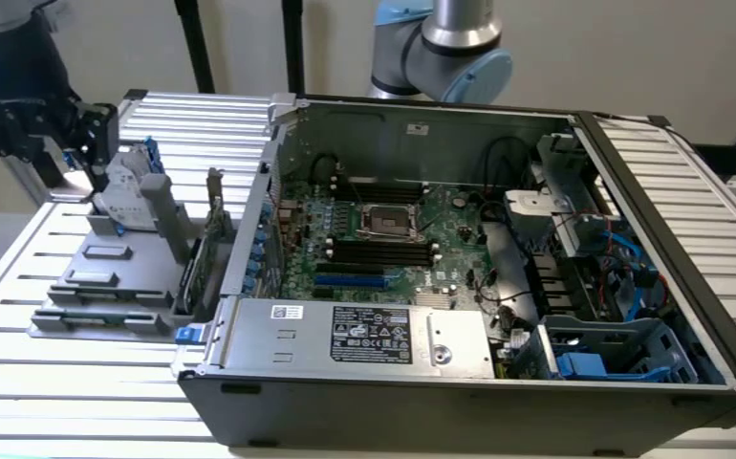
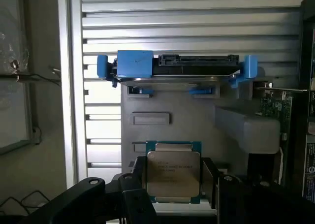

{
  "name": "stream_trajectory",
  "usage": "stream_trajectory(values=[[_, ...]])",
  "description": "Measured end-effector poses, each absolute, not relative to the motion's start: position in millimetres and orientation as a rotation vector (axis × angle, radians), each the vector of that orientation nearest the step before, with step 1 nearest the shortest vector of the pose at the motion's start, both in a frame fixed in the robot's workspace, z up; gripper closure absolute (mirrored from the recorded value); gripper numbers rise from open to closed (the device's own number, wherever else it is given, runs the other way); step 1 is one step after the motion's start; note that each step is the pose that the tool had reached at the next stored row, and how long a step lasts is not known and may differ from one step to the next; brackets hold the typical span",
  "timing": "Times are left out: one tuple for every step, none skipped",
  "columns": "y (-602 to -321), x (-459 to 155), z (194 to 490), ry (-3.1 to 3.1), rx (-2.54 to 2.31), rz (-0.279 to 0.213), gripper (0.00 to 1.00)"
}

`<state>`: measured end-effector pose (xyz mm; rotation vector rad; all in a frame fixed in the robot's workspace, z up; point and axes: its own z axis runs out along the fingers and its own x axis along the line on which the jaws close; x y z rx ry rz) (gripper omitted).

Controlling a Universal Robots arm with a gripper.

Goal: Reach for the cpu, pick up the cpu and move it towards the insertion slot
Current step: 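Pick up the cpu and move it towards the insertion slot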

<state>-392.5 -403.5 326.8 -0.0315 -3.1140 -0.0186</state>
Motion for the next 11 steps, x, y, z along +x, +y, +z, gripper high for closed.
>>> stream_trajectory(values=[[-403.5, -387.7, 331.6, -3.112, -0.031, -0.019, 0.46], [-403.5, -383.2, 336.0, -3.11, -0.031, -0.02, 0.46], [-403.6, -378.7, 340.3, -3.108, -0.031, -0.02, 0.46], [-403.5, -374.2, 344.2, -3.107, -0.031, -0.021, 0.46], [-403.5, -369.7, 347.3, -3.105, -0.031, -0.022, 0.46], [-403.5, -365.1, 350.1, -3.104, -0.031, -0.023, 0.46], [-403.5, -360.6, 352.7, -3.103, -0.031, -0.025, 0.46], [-403.5, -355.8, 355.1, -3.102, -0.03, -0.027, 0.46], [-403.5, -351.3, 357.2, -3.101, -0.03, -0.03, 0.46], [-403.5, -346.8, 359.2, -3.101, -0.03, -0.032, 0.46], [-403.5, -342.3, 361.2, -3.101, -0.03, -0.035, 0.46]])
